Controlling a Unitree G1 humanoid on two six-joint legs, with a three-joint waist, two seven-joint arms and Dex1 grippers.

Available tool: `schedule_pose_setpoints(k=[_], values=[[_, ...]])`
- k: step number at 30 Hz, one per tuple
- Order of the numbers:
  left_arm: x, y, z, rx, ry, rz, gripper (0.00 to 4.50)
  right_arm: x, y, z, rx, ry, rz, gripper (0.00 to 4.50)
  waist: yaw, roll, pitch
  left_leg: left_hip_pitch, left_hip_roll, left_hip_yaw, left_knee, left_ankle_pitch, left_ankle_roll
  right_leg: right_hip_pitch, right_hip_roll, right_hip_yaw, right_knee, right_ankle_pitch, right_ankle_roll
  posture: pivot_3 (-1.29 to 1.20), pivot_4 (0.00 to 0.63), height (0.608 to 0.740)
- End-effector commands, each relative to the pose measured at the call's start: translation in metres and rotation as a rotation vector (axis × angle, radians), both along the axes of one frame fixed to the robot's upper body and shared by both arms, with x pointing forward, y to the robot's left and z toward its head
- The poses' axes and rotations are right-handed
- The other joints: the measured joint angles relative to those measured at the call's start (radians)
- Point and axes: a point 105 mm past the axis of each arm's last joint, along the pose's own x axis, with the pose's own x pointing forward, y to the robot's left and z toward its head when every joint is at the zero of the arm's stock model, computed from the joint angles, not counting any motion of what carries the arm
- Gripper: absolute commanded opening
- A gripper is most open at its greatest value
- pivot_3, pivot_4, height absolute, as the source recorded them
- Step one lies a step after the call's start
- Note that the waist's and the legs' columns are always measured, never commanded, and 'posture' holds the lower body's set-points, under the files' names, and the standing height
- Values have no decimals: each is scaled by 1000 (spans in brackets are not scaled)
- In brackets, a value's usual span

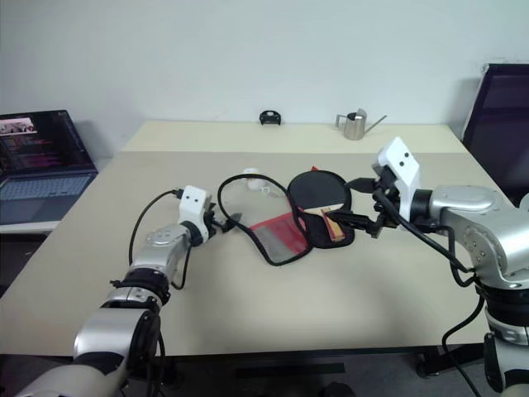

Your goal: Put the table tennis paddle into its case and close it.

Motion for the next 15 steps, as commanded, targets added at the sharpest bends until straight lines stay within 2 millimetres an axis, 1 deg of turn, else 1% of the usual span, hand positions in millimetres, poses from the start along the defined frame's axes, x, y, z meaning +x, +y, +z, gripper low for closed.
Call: schedule_pose_setpoints(k=[1,2,4,5,6,7,9,10,12,15], values=[[5,-19,37,-46,-115,-80,4500,-2,-6,11,2,-60,-21,4470,0,0,0,0,0,0,1,0,0,0,0,0,1,0,0,0,150,740],[5,-24,41,-57,-128,-101,4500,-2,-7,11,2,-61,-23,4470,0,0,0,0,0,0,2,0,0,0,0,0,2,0,0,0,150,740],[5,-41,52,-82,-157,-158,4500,-2,-9,11,1,-61,-29,4470,0,0,0,0,-1,0,4,0,0,0,0,0,4,0,0,0,150,740],[3,-53,59,-96,-173,-199,4500,-1,-10,11,1,-61,-35,4470,0,0,0,0,-1,-1,4,0,0,0,0,0,5,0,0,0,150,740],[1,-72,67,-120,-190,-260,4500,-1,-12,11,-1,-62,-44,4470,1,-1,0,0,-1,-1,4,0,0,0,0,0,5,0,0,0,150,740],[-1,-83,73,-135,-200,-300,4500,0,-14,11,-1,-63,-51,4470,1,-1,0,0,-1,-1,4,0,0,0,0,0,6,0,0,0,150,740],[-3,-102,82,-160,-207,-352,4500,1,-16,12,-1,-65,-63,4470,4,-1,1,0,-1,-1,4,0,0,0,0,0,6,0,0,0,150,740],[-4,-115,86,-165,-211,-381,4500,1,-17,12,0,-68,-69,4470,4,-1,1,0,-1,-1,4,0,0,0,0,0,6,0,0,0,150,740],[-5,-134,91,-164,-215,-426,4500,2,-19,13,2,-71,-77,4470,7,-1,1,0,-1,-1,4,0,0,0,0,0,6,0,0,0,150,740],[-5,-148,92,-159,-213,-452,4500,2,-19,13,6,-73,-85,4470,4,-1,1,0,-1,-1,4,0,0,0,0,1,6,0,0,0,150,740]])
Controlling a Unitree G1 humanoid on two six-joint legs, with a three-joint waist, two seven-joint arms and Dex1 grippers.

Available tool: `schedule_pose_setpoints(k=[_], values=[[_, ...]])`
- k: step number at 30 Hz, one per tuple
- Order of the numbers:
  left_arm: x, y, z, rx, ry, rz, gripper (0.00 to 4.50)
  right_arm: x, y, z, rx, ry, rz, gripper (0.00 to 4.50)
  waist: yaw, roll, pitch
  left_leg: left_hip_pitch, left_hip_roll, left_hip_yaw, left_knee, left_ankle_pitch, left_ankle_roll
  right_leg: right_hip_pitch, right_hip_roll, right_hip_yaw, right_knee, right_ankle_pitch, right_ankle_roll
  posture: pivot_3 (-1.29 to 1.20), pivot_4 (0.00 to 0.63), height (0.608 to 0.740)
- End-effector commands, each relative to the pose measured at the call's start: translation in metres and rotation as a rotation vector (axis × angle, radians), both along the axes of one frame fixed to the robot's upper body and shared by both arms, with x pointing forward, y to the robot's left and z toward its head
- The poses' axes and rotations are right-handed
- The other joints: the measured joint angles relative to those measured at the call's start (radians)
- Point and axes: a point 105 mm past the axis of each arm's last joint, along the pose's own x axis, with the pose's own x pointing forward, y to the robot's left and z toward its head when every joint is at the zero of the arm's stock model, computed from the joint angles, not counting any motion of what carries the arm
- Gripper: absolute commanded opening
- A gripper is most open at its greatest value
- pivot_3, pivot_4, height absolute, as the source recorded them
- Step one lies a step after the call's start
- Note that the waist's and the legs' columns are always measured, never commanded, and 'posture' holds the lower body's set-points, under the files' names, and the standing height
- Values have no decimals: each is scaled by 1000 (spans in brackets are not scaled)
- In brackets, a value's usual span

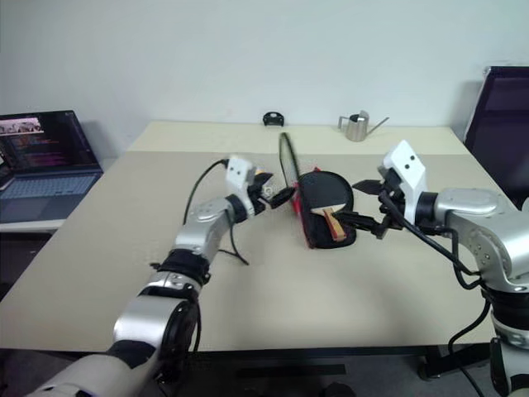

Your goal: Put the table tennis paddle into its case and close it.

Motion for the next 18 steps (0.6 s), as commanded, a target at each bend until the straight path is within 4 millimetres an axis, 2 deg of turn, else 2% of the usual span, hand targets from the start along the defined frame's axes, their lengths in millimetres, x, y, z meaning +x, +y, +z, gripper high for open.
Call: schedule_pose_setpoints(k=[1,4,7,10,13,18], values=[[2,-17,15,6,-41,-22,4500,-1,-7,15,12,-71,-30,4470,-3,0,0,0,0,0,0,0,0,0,0,0,0,0,0,0,150,740],[7,-31,11,13,-18,3,4500,-2,-10,14,16,-71,-52,4470,-3,0,0,1,0,0,0,0,0,0,0,0,0,0,0,0,150,740],[12,-32,4,20,-1,54,4500,-2,-12,13,19,-74,-76,4470,-4,0,0,1,0,0,0,0,0,0,0,0,0,0,0,0,150,740],[14,-31,7,0,-9,79,4500,-1,-15,12,23,-78,-98,4470,-6,0,0,0,0,0,0,0,0,0,0,0,0,0,0,0,150,740],[17,-19,15,-24,-32,95,4500,4,-18,11,33,-85,-132,4470,-6,-1,0,0,0,0,0,0,0,0,0,0,0,0,0,0,150,740],[21,14,21,-21,-74,147,4500,11,-17,3,54,-70,-152,4470,-12,0,0,1,0,0,-1,0,0,0,1,0,1,0,0,0,150,740]])
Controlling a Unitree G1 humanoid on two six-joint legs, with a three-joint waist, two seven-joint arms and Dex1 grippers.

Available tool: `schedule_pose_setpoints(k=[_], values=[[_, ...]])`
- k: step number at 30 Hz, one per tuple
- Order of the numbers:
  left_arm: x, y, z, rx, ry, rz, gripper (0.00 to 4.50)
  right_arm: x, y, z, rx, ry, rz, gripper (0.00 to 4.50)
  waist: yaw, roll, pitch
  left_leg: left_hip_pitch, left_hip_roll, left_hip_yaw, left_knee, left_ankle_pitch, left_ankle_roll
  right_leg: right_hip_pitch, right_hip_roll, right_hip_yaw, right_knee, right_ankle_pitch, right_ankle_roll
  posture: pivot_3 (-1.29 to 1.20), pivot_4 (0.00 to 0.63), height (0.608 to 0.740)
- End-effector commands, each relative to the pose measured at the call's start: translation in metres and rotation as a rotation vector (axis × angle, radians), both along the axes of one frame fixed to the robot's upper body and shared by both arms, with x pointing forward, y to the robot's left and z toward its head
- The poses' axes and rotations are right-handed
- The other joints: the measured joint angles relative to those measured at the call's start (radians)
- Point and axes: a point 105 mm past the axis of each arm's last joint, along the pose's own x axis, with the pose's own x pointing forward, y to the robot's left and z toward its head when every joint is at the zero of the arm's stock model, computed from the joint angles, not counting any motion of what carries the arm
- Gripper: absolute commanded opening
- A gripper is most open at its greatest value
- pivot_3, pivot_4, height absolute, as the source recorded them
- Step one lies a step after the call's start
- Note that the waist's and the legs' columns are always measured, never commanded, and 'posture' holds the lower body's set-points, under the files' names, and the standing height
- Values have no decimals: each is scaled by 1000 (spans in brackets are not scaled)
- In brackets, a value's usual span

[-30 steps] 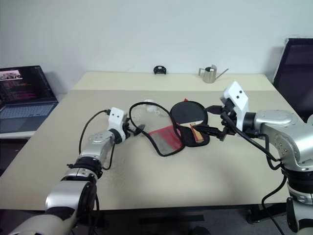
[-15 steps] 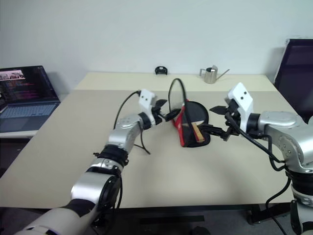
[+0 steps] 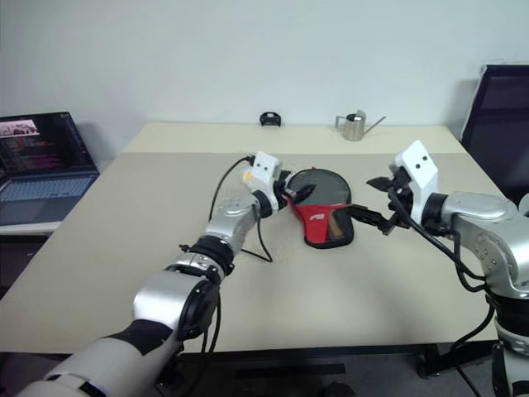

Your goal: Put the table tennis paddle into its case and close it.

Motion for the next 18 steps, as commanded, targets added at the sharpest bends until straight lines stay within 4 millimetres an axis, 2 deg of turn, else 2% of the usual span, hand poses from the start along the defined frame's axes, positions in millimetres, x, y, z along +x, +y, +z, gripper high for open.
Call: schedule_pose_setpoints(k=[1,3,6,9,13,18], values=[[2,20,29,-30,-105,18,4500,0,-1,3,12,-32,-2,4470,0,0,0,0,0,0,0,0,0,0,0,0,0,0,0,0,150,740],[-6,38,33,-50,-131,-37,4500,2,6,-6,24,-14,19,4470,-1,0,0,0,0,0,0,0,0,0,0,0,0,0,0,0,150,740],[-27,57,34,-75,-135,-180,4500,12,12,-17,42,-3,2,4470,-8,0,0,0,1,1,0,0,0,0,0,0,0,0,0,0,150,740],[-48,81,36,-70,-118,-250,4500,23,16,-25,65,15,-21,4470,-7,0,0,0,2,1,0,0,-1,-1,1,1,1,0,0,0,150,740],[-70,110,53,-67,-119,-248,4500,46,15,-35,110,49,-84,4470,-5,0,0,0,2,0,1,0,-1,-1,1,1,1,0,0,0,150,740],[-83,134,54,-49,-111,-174,4500,85,-1,-48,92,35,-238,4470,1,0,0,1,1,0,1,0,-1,1,0,1,1,0,0,0,150,740]])
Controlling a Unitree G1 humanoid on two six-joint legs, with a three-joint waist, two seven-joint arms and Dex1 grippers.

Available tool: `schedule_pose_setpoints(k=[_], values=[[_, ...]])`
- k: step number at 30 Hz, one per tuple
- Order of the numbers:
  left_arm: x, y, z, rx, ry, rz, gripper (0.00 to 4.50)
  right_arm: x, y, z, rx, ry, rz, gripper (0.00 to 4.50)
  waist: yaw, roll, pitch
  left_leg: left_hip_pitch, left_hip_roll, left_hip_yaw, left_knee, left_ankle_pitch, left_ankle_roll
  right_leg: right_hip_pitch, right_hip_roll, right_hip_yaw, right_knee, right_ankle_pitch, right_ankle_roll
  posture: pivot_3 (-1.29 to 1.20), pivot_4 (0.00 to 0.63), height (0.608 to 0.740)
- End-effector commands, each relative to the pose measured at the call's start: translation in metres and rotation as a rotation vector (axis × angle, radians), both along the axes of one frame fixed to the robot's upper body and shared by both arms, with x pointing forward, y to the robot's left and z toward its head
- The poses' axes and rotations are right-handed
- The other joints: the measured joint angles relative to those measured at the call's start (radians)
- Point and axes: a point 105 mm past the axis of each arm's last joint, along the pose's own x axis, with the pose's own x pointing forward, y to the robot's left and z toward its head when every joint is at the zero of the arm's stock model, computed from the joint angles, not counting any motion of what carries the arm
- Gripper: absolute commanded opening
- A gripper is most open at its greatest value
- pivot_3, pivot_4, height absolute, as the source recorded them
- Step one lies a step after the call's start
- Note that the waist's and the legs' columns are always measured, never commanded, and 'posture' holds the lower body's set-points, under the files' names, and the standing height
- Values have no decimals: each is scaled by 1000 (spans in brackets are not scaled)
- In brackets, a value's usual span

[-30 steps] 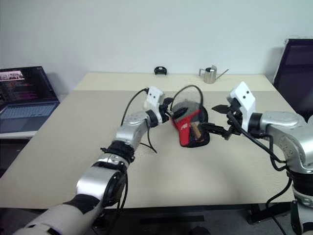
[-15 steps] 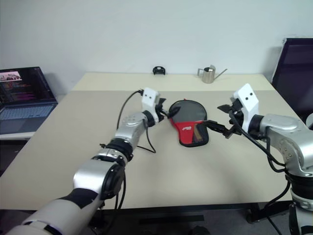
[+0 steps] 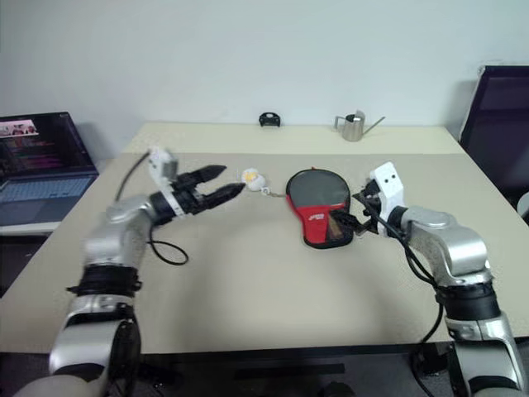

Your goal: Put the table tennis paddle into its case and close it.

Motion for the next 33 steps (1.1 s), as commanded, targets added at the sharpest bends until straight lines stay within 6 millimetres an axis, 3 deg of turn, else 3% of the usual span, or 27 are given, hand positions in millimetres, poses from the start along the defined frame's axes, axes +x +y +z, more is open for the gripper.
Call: schedule_pose_setpoints(k=[1,6,13,22,33], values=[[-10,7,9,-13,-23,18,4500,23,-12,3,-47,-64,-90,4470,0,0,0,0,0,0,0,0,0,0,0,0,0,0,0,0,150,740],[-21,5,8,-7,-16,5,4500,47,-15,-14,-145,-78,-140,4470,-3,0,0,-1,0,0,0,0,0,-1,0,0,0,0,0,0,150,740],[-29,-1,12,-1,-10,-35,4500,63,-9,-36,-170,-37,-177,4470,-6,0,0,0,1,1,-1,0,0,-1,0,1,0,0,0,0,150,740],[-34,-6,17,20,-2,-89,4500,72,-3,-60,-183,62,-210,4470,-7,0,0,0,1,1,-1,0,0,-1,0,1,0,0,0,0,150,740],[-34,-6,21,35,-15,-93,4500,66,18,-81,-218,160,-121,4470,-19,0,0,1,1,2,-1,0,0,-1,0,1,1,0,0,0,150,740]])
